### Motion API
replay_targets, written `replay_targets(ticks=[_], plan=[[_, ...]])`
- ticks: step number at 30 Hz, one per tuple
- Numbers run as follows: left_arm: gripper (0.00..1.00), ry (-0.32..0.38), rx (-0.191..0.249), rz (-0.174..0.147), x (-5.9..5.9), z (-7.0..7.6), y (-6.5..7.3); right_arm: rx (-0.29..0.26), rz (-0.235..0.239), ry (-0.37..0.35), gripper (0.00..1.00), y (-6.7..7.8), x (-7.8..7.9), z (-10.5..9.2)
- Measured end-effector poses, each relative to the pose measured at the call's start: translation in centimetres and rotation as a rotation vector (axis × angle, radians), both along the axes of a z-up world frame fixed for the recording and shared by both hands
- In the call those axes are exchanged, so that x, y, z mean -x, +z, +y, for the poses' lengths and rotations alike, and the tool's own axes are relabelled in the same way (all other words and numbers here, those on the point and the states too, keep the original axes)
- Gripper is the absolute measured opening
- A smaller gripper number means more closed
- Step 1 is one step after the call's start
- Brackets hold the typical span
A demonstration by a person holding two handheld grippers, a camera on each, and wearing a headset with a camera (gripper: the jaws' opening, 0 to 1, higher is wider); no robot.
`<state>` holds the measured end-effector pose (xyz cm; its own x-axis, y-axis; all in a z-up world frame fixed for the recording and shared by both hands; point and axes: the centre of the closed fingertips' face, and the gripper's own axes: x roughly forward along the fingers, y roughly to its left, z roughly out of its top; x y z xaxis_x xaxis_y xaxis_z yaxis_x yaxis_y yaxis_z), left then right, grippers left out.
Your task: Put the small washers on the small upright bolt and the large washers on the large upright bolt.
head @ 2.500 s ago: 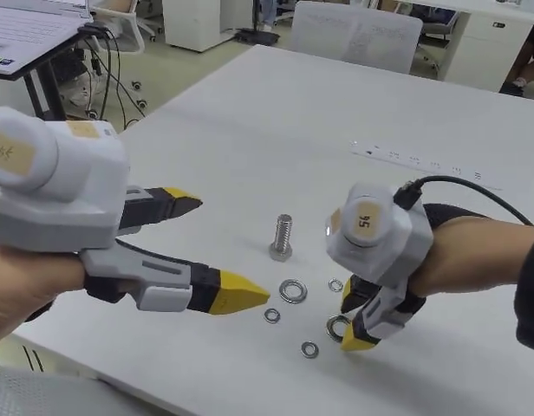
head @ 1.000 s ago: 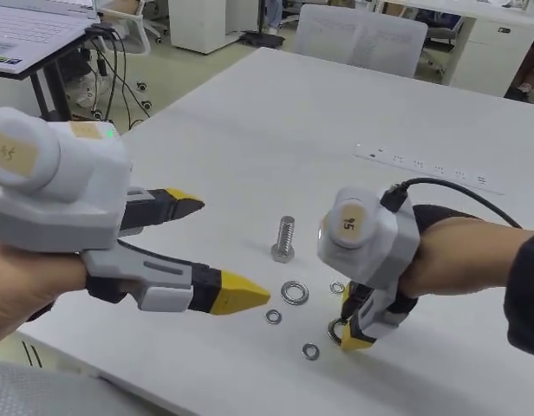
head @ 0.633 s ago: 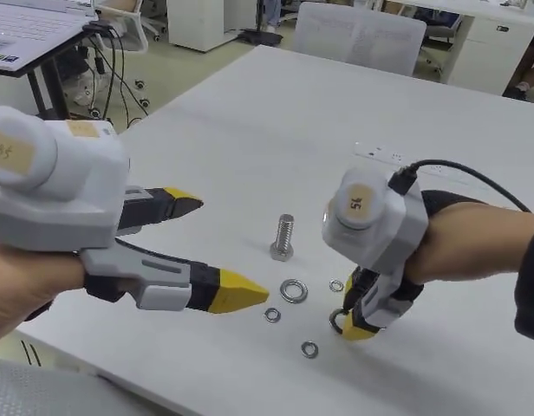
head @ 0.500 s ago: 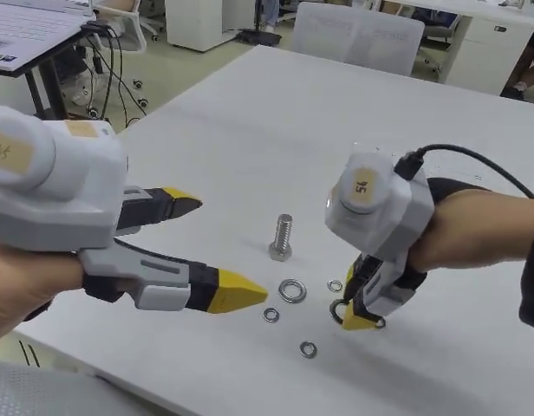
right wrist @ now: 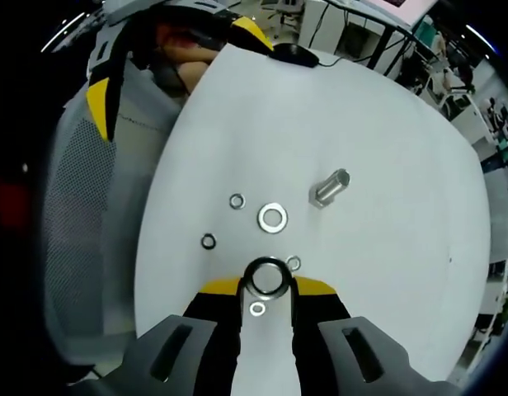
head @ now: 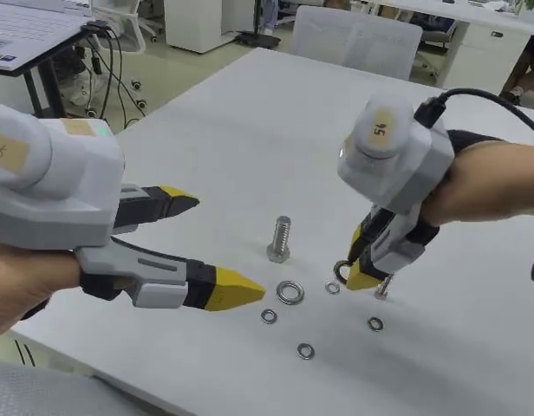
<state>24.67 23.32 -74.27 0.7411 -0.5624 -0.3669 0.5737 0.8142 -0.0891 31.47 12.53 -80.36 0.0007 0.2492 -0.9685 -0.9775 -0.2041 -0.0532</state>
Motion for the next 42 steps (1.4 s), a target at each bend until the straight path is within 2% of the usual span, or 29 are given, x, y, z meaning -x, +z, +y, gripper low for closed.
replay_targets(ticks=[15, 26, 34, 42], plan=[[0.88, 0.036, -0.002, -0.017, -0.2, 0.9, 0.3, -0.037, -0.046, 0.032, 0.23, 3.1, -1.8, 3.0], [0.87, 0.083, -0.024, -0.026, -0.2, 1.8, 0.3, -0.054, -0.058, 0.061, 0.23, 3.4, -2.1, 5.4], [0.87, 0.085, -0.039, -0.024, -0.2, 1.9, 0.1, -0.056, -0.061, 0.076, 0.23, 3.7, -3.6, 7.5], [0.87, 0.092, -0.038, -0.023, -0.2, 2.1, 0.1, -0.045, -0.052, 0.097, 0.23, 3.3, -4.2, 8.9]])
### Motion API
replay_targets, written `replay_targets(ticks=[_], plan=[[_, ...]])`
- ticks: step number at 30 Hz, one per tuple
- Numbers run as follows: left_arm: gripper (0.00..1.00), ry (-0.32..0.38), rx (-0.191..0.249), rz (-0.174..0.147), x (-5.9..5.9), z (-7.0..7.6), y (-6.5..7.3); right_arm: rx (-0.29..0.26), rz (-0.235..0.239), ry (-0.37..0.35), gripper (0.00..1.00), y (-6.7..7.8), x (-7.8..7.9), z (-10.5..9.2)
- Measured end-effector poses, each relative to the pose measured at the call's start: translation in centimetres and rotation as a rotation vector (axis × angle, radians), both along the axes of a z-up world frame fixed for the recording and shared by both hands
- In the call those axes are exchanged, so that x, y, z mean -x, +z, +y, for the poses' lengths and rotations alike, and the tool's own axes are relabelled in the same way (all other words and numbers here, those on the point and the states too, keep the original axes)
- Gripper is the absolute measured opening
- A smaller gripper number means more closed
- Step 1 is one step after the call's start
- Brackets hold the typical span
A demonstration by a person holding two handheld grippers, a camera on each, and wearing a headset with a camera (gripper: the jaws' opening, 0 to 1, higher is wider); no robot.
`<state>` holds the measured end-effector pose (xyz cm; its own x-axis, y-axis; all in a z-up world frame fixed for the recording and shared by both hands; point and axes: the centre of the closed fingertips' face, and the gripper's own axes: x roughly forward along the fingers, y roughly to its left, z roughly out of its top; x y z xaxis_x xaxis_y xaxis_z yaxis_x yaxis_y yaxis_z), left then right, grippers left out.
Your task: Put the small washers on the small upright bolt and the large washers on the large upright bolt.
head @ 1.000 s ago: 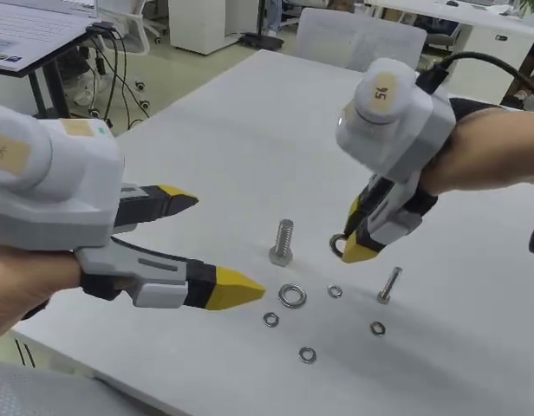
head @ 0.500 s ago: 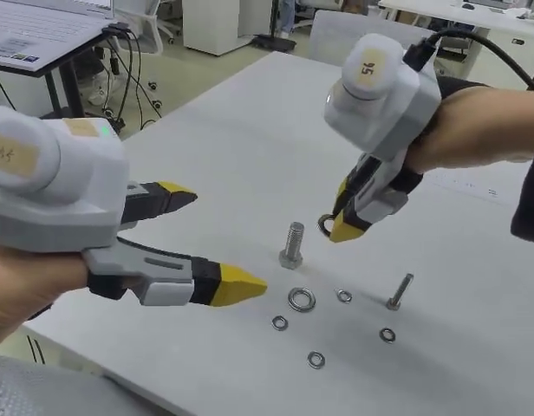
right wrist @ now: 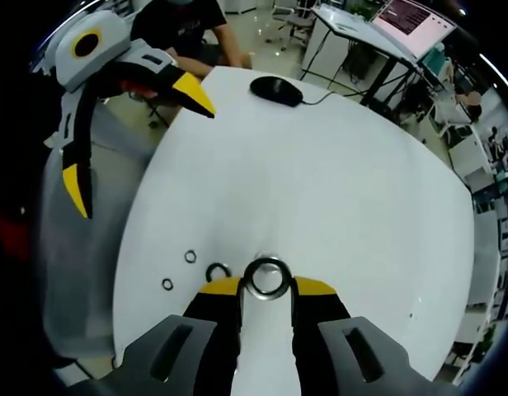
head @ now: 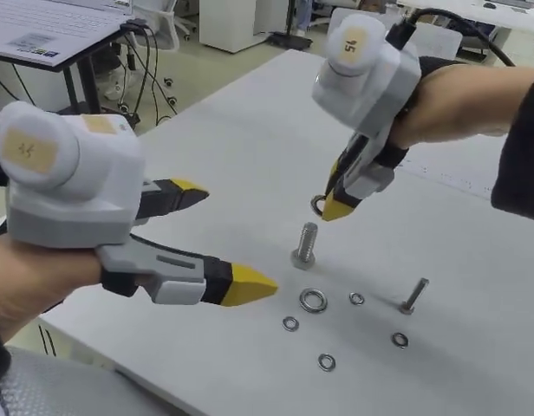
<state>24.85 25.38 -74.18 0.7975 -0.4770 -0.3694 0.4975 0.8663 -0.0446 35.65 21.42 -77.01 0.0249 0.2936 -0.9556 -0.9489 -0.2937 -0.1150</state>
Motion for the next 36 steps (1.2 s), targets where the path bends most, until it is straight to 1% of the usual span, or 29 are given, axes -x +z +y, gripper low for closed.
replay_targets(ticks=[5, 11, 16, 24, 30, 36], plan=[[0.87, 0.003, 0.002, 0.001, 0.1, 0.1, 0.0, 0.015, 0.007, 0.011, 0.23, -0.7, -0.1, 0.5], [0.87, 0.002, 0.003, 0.004, 0.1, 0.0, -0.1, 0.043, 0.010, 0.022, 0.23, -1.5, 0.0, 0.5], [0.86, -0.001, 0.002, 0.006, 0.2, 0.0, -0.1, 0.050, 0.018, 0.026, 0.23, -2.2, -0.1, 0.9], [0.86, 0.000, 0.004, 0.009, 0.2, 0.0, -0.3, 0.077, 0.019, 0.024, 0.23, -3.1, -0.6, 0.7], [0.86, -0.001, 0.006, 0.011, 0.0, 0.1, -0.3, 0.085, 0.034, 0.011, 0.23, -3.7, -0.9, 0.8], [0.86, 0.001, 0.007, 0.012, -0.3, 0.3, -0.4, 0.093, 0.042, 0.006, 0.23, -4.3, -1.6, 1.1]])
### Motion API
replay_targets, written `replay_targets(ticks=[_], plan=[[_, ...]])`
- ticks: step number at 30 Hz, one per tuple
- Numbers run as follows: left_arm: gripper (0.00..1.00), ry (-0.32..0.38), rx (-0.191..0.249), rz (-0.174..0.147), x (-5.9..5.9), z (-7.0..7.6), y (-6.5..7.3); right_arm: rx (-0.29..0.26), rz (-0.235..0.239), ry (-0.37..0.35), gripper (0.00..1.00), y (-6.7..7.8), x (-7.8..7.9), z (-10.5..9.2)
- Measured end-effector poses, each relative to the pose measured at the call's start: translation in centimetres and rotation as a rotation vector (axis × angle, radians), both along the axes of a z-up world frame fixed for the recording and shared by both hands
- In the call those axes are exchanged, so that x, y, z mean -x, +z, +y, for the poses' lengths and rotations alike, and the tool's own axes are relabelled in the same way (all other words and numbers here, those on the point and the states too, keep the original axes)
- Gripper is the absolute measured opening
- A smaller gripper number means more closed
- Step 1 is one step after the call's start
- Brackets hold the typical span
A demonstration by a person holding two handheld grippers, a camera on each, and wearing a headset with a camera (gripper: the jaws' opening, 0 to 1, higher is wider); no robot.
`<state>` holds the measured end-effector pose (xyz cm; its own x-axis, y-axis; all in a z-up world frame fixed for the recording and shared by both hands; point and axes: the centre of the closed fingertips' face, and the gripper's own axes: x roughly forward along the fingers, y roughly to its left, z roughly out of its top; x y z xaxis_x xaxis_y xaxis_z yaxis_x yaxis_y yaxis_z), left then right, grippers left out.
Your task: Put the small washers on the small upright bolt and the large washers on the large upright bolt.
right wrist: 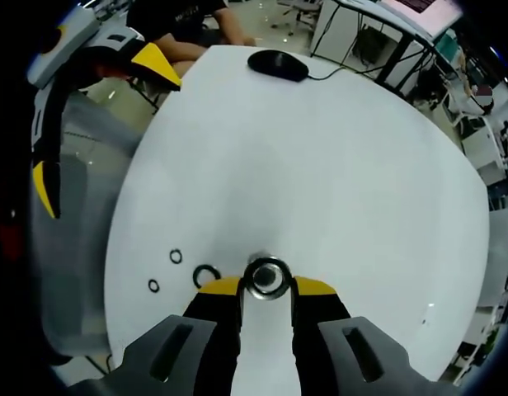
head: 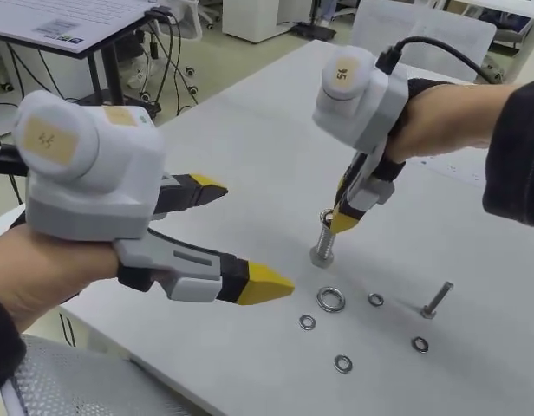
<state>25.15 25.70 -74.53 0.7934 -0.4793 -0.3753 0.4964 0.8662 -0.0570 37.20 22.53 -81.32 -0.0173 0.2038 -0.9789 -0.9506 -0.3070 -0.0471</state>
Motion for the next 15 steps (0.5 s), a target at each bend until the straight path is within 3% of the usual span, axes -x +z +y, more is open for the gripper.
replay_targets(ticks=[15], plan=[[0.85, -0.001, 0.001, 0.003, -0.3, 0.0, -0.2, 0.016, 0.021, -0.008, 0.23, -1.1, 0.1, -0.3]])
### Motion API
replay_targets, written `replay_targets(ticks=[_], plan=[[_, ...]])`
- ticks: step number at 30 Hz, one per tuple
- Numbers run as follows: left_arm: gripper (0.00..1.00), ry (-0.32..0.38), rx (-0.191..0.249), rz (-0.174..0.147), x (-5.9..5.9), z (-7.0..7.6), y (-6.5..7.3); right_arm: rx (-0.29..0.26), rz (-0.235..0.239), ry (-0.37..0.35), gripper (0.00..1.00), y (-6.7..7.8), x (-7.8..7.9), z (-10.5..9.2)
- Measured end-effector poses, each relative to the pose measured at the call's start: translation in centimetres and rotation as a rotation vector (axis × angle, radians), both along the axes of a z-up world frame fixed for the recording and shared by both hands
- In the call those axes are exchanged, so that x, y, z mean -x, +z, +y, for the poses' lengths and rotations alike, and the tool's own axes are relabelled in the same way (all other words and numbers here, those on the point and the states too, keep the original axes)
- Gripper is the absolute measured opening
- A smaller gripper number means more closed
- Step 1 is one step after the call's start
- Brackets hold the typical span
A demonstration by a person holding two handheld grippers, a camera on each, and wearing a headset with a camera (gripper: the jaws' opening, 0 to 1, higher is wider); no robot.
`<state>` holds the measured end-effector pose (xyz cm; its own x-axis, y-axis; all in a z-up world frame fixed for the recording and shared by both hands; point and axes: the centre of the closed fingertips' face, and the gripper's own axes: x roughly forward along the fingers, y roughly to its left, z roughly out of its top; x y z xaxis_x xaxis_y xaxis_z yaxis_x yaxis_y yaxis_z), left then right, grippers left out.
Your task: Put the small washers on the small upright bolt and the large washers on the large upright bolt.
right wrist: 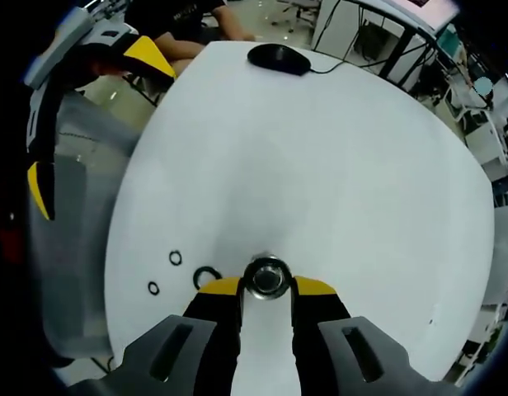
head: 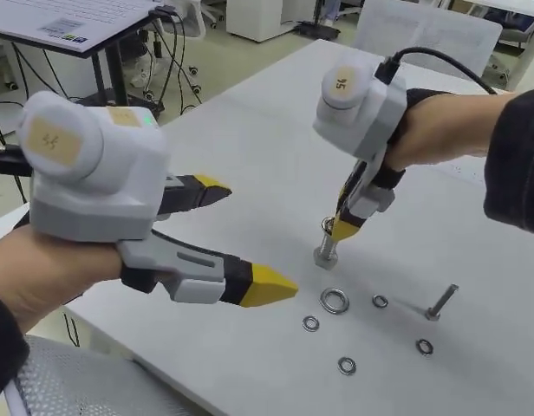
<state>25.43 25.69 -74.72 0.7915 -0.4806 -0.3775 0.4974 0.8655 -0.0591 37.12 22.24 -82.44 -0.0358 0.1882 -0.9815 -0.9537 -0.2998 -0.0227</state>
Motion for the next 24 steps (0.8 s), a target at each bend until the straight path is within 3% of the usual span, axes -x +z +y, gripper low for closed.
replay_targets(ticks=[24], plan=[[0.85, 0.001, 0.004, 0.008, 0.5, 0.0, -0.1, 0.001, 0.020, -0.034, 0.23, -2.2, 1.0, -0.1]])
